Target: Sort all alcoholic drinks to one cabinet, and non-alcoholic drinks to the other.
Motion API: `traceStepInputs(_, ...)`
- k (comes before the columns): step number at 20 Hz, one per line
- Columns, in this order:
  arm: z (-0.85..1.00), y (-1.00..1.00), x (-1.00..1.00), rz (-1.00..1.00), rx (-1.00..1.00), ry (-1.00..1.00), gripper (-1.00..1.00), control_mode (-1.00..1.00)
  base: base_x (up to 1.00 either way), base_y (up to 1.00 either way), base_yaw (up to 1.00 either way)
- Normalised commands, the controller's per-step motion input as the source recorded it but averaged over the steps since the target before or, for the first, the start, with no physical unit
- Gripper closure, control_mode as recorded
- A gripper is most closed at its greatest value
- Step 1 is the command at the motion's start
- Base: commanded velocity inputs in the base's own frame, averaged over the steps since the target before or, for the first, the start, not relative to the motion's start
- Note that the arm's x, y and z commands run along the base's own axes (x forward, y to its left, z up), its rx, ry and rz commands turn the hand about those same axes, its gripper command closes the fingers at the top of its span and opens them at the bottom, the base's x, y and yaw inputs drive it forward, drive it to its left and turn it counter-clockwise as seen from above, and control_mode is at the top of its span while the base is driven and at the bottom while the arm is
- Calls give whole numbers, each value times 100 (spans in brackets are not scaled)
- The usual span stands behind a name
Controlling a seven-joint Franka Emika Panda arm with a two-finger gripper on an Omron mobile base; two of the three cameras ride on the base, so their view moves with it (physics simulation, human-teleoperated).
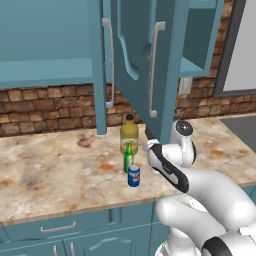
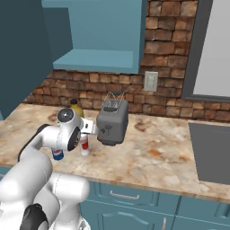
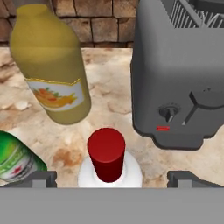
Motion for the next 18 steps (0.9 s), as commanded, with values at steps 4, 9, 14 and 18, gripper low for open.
traceStepInputs(4, -19, 0, 6, 0, 0, -4, -100, -100, 0, 0, 0)
traceStepInputs(9, -23, 0, 7, 0, -1, -5, -100, -100, 0, 0, 0)
traceStepInputs(14, -31, 0, 5, 0, -1, -3, 100, -100, 0, 0, 0)
traceStepInputs(18, -13, 0, 4, 0, 0, -6, 100, -100, 0, 0, 0)
